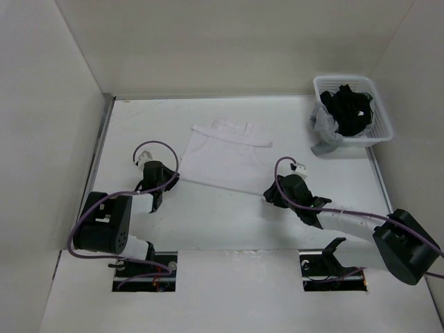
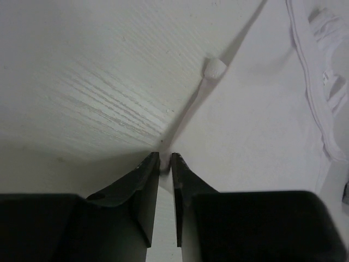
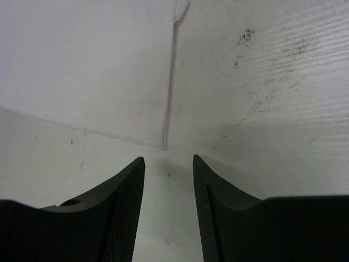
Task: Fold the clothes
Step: Fold the tank top
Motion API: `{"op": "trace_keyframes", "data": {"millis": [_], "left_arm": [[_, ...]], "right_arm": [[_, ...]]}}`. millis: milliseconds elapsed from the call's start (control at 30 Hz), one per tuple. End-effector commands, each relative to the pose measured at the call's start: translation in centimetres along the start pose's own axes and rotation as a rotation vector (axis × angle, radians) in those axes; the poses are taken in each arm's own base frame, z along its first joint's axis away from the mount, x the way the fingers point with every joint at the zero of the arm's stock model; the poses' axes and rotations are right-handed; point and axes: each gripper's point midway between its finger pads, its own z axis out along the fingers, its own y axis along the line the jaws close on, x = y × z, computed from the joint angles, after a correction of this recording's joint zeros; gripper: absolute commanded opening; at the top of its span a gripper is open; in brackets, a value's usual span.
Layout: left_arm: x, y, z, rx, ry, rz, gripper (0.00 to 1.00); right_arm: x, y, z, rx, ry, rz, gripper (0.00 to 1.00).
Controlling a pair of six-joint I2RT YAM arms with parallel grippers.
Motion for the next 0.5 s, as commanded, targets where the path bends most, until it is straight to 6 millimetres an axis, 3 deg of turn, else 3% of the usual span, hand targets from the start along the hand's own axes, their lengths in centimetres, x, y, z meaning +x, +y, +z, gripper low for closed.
{"op": "trace_keyframes", "data": {"millis": [0,200,467], "left_arm": [[0.4,-0.5,0.5,0.019,0.015,-0.019,0.11],[0.2,-0.3,-0.4,0.025,-0.001,-0.017,0.05],[0.6,-0.8,-0.9,0.049,0.007,-0.007,0.04]], "right_arm": [[-0.9,0.9,0.3,-0.025,-0.044,0.031,0.47],[-0.1,0.6,0.7,0.000,-0.013,0.034,0.50],[0.4,1.2,1.7,0.007,0.018,0.033,0.41]]}}
